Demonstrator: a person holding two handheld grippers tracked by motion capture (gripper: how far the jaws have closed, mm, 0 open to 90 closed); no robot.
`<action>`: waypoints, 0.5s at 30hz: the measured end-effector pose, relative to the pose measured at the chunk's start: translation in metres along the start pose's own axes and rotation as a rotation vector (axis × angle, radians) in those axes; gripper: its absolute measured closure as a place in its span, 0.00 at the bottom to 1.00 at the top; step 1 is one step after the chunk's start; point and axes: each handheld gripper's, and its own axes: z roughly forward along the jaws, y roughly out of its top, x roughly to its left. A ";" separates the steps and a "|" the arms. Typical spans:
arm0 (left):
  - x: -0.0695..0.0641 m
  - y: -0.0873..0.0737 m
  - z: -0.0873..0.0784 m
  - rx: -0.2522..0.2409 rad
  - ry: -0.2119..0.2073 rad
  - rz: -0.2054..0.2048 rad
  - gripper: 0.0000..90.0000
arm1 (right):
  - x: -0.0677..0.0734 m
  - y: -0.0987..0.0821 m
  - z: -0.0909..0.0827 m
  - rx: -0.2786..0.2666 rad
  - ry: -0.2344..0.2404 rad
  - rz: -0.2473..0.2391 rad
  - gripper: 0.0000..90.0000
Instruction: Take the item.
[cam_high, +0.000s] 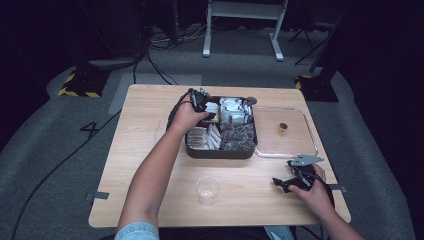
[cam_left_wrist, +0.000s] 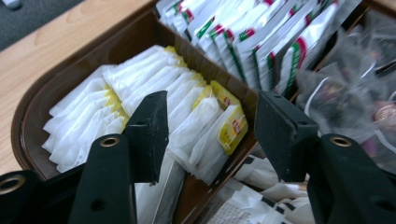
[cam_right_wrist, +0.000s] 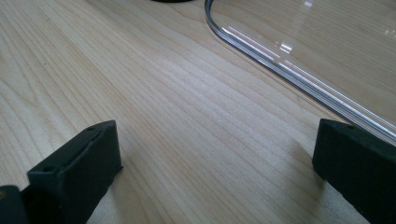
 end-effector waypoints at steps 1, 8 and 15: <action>0.001 -0.001 0.002 0.005 0.002 -0.005 0.55 | 0.000 0.000 0.000 0.000 0.000 0.000 0.01; 0.003 -0.002 0.012 0.023 -0.004 -0.004 0.59 | 0.000 0.000 0.000 0.000 0.000 0.000 0.01; 0.005 -0.004 0.018 0.053 -0.014 -0.008 0.67 | 0.000 0.000 0.000 0.000 0.000 0.000 0.01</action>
